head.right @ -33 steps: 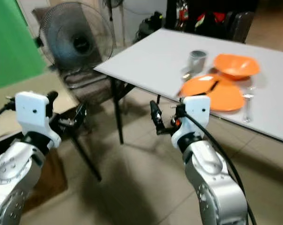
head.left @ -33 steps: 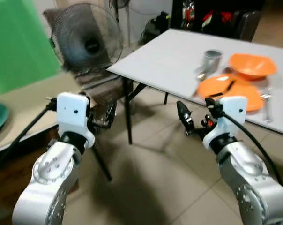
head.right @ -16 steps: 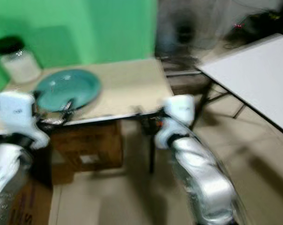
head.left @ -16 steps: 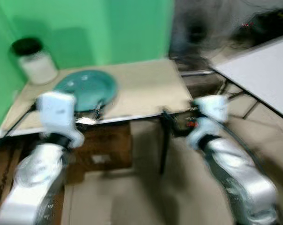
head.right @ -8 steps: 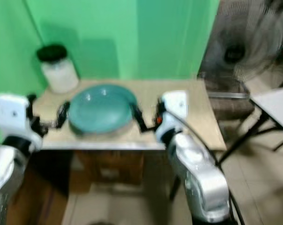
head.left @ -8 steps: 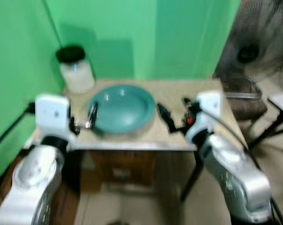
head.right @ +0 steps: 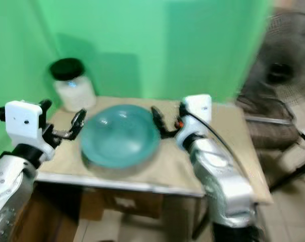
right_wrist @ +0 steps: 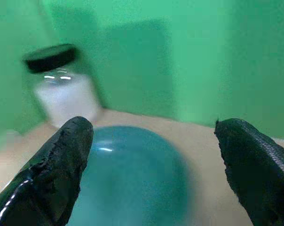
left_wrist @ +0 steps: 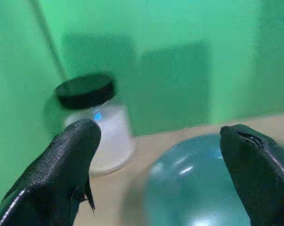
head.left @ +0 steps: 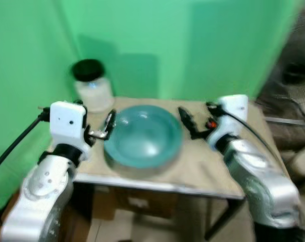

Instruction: Setting the table

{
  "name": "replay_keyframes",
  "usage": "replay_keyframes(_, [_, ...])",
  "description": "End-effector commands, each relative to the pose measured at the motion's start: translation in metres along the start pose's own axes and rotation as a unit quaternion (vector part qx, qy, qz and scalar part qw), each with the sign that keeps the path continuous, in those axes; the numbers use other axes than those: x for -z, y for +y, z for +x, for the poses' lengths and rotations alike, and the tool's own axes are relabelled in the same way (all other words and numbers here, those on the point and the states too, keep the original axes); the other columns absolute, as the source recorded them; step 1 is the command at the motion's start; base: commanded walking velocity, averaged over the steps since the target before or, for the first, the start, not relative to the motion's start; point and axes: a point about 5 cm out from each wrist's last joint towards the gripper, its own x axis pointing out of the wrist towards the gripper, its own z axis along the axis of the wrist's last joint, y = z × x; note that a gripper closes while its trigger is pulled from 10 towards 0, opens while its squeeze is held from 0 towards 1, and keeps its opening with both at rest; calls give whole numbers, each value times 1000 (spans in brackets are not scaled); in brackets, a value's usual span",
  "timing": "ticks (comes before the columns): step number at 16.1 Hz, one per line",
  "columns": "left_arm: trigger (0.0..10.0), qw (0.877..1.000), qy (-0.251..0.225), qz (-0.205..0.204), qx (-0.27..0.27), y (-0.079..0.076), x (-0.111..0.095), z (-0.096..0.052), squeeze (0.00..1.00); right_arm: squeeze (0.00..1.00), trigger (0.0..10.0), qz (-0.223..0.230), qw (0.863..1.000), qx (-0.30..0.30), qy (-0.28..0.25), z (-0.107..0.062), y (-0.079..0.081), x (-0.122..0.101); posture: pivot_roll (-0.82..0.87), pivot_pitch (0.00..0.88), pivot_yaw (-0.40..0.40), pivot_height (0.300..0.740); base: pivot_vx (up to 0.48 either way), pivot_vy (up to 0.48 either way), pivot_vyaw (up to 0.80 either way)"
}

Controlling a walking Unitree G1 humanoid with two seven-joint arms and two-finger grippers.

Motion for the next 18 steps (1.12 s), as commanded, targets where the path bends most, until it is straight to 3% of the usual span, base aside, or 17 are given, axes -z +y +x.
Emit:
replay_keyframes(1, [10000, 1000, 2, 6, 23, -3, 1, 4, 341, 1000, 10000, 8, 1000, 17, 11, -2, -10, 1, 1, 47, 50, 740, 0, 0, 0])
replay_keyframes(2, [10000, 999, 10, 22, 48, 1, 6, 8, 353, 1000, 10000, 13, 999, 13, 26, 3, -11, 0, -4, 45, 52, 740, 0, 0, 0])
replay_keyframes(3, [10000, 997, 18, 35, 59, 4, 9, 10, 349, 722, 10000, 17, 999, 11, 37, 6, -12, 1, -4, 45, 52, 740, 0, 0, 0])
replay_keyframes(4, [10000, 994, 45, 59, 77, 14, 17, 15, 353, 0, 10000, 24, 998, 4, 53, 11, -13, 0, -7, 40, 55, 740, 0, 0, 0])
replay_keyframes(7, [10000, 984, 96, 103, 105, 45, 30, 24, 353, 0, 10000, 49, 994, -31, 90, 20, -14, 0, -7, 35, 53, 740, 0, 0, 0])
replay_keyframes(9, [10000, 977, 112, 114, 140, 54, 39, 32, 349, 0, 10000, 59, 990, -46, 123, 25, -15, 3, -9, 39, 50, 740, 0, 0, 0])
replay_keyframes(14, [10000, 971, 114, 95, 186, 38, 66, 51, 353, 0, 10000, 70, 988, -40, 130, 32, -17, 8, -27, 29, 51, 740, 0, 0, 0])
replay_keyframes(18, [10000, 957, 149, 123, 215, 36, 95, 48, 353, 0, 10000, 95, 984, -49, 144, 40, -18, 13, -33, 8, 38, 740, 0, 0, 0])
